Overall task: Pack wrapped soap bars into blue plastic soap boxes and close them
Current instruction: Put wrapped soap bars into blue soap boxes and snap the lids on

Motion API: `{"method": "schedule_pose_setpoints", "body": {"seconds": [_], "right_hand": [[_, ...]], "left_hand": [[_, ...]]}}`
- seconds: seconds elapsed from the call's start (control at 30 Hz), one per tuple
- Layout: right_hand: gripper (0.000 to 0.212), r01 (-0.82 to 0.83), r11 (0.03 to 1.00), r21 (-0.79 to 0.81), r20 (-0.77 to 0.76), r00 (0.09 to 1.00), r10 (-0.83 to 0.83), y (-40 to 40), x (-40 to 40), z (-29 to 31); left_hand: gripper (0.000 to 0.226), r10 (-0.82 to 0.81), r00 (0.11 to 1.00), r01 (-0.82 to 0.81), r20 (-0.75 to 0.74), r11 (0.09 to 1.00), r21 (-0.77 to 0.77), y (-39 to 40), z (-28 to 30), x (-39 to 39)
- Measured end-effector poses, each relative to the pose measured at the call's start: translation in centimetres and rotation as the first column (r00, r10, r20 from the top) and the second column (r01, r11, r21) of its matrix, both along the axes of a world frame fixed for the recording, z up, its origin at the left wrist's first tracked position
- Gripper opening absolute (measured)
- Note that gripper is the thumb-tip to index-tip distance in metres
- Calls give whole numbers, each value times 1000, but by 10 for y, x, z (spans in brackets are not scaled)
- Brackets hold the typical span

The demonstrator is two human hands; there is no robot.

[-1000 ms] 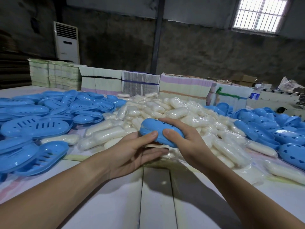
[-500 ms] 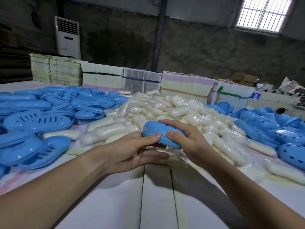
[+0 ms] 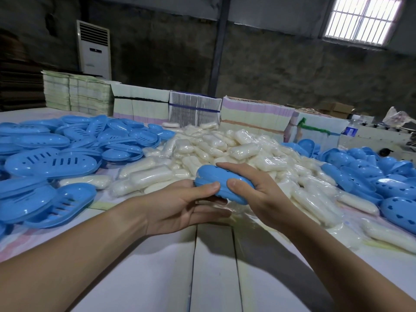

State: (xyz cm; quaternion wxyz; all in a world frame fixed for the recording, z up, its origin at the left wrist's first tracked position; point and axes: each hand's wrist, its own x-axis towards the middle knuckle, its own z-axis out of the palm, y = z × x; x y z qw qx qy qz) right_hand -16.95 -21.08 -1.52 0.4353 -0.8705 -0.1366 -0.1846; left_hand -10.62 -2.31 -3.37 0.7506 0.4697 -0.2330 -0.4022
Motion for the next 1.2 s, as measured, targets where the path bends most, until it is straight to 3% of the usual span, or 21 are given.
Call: {"method": "schedule_pose_setpoints", "body": {"seconds": [0.2,0.33,0.8,1.03,1.2], "right_hand": [[36,11,1000,-12,75,997,-10,6,0,-1],[35,-3,1000,10,19,1000,3,2,2,-2],[34,-57,998,22,-25,998,57,-7,0,5],[36,-71,997,-31,-33,997,70,-8,-1,5],[36,-41,999,-22,-14,999,41,-1,-1,4]], "left_hand": [[44,29,999,-29,14,999,30,3,1,2],[60,25,1000,-25,6,1000,17,0,-3,-1],[55,86,994,-88,-63,996,-33,-3,1,-1],[59,84,996,-84,30,996,17,0,-1,0],[44,22,999,-24,39,998,55,5,1,4]]}}
